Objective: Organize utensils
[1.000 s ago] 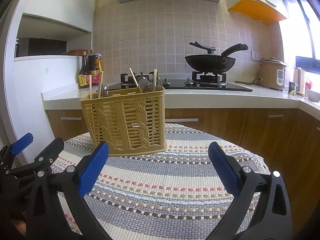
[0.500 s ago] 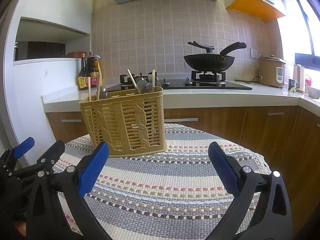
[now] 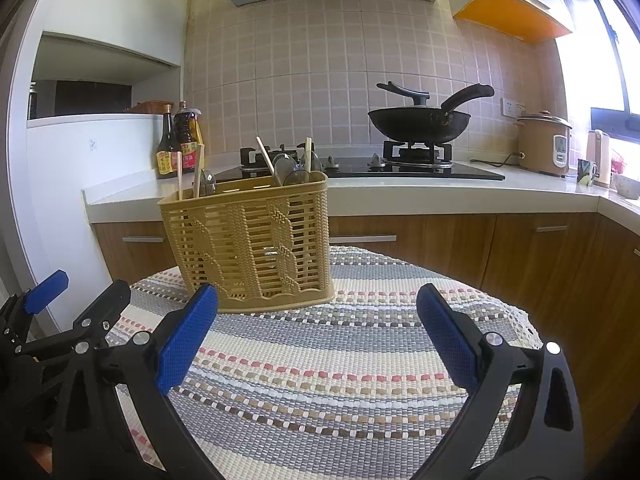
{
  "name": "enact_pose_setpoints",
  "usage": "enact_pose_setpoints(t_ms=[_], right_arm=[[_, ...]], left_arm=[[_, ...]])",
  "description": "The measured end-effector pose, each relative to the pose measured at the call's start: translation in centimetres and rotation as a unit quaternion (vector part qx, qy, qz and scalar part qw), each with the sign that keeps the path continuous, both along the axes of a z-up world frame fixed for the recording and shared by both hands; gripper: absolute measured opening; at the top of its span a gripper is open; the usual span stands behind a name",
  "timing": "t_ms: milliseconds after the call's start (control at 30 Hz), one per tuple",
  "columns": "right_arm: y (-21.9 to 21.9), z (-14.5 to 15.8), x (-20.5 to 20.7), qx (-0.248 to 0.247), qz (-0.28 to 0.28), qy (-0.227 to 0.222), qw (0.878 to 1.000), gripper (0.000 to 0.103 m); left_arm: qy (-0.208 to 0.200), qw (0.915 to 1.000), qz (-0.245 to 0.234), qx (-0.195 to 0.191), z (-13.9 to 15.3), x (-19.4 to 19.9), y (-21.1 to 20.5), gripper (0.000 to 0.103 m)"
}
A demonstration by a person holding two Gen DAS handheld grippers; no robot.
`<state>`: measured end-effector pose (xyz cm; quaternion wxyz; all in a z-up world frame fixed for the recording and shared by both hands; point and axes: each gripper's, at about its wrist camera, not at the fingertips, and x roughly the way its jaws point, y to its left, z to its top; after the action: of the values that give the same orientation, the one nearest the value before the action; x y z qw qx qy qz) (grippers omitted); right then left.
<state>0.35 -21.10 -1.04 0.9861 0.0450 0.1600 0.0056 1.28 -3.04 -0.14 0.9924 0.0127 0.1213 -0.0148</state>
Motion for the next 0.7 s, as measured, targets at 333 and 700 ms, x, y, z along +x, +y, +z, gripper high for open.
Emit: enact_pose_setpoints(t_ms=[333, 700], right_arm=[[-0.05, -0.04, 0.08, 0.003, 0.001, 0.003, 1.000, 0.095], [0.10, -0.08, 0.12, 0.001, 0.003, 0.004, 1.000, 0.095]], left_arm=[[0.002, 1.0000, 0.002, 0.002, 0.01, 0.10, -0.04, 0.095], [0.007, 0.9998, 0.015, 0.007, 0.00, 0.23, -0.04, 0.095]])
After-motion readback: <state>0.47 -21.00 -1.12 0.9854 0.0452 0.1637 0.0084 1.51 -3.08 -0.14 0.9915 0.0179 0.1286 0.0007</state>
